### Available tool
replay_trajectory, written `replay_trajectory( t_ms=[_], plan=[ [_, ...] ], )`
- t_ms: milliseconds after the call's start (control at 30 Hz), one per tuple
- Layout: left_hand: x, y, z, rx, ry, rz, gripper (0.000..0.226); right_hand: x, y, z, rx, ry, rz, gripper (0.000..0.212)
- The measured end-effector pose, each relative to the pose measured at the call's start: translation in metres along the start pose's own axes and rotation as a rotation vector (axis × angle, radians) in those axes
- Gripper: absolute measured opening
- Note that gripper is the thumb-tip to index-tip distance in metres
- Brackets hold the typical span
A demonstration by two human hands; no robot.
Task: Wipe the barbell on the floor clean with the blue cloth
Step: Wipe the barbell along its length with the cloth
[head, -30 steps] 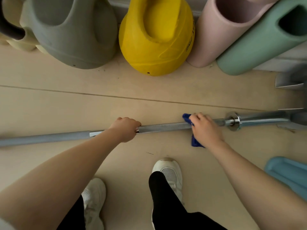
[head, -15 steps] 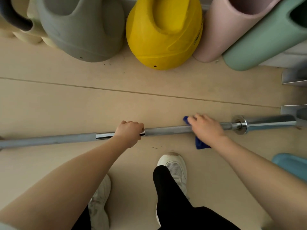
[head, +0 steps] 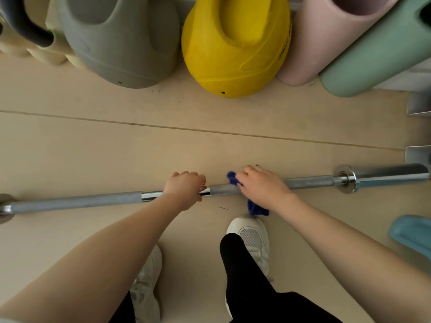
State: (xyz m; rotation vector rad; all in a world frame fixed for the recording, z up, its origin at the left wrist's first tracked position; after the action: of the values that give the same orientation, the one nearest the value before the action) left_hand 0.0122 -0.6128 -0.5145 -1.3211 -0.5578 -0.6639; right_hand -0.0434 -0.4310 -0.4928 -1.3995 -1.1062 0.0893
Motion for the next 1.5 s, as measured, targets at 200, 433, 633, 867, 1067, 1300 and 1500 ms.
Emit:
replay_trajectory(
  t_ms=[200, 433, 633, 867, 1067, 1300, 1500],
  plan=[
    [0.008, 0.008, 0.001, 0.025, -0.029, 0.104, 0.022, -0.026, -0.001, -0.056, -0.107, 0.107, 0.054, 0.026],
    [0.007, 0.001, -0.002, -0.06, -0.019, 0.057, 0.027, -0.018, -0.01, -0.034, -0.184, 0.059, -0.051, 0.027],
    [0.018, 0.011, 0.006, -0.063, -0.015, 0.204, 0.038, -0.025, -0.01, -0.049, -0.147, 0.133, 0.077, 0.028],
    [0.016, 0.009, 0.004, -0.059, -0.014, 0.247, 0.04, -0.017, -0.005, -0.002, -0.155, 0.206, -0.005, 0.025],
    [0.014, 0.007, 0.006, 0.012, -0.104, 0.304, 0.025, -0.018, -0.004, -0.016, -0.202, 0.324, 0.22, 0.018],
    [0.004, -0.009, 0.001, 0.052, -0.133, 0.23, 0.025, -0.02, -0.008, -0.005, -0.044, 0.158, 0.122, 0.048],
    [-0.006, -0.025, -0.002, 0.056, -0.06, 0.48, 0.042, -0.02, -0.008, 0.02, -0.027, 0.458, 0.363, 0.033]
  ],
)
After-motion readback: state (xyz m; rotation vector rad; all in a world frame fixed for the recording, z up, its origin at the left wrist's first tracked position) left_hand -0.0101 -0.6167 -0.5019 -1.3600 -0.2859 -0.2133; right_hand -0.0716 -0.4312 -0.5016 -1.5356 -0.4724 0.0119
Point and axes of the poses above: each hand's wrist, its own x-axis away from the middle knuckle, its own y-axis out of the palm, z = x × y, the point moved 2 cm from there along -x, towards the middle knuckle, and after that the axes turned 3 degrees about -z, right-handed, at the moved point
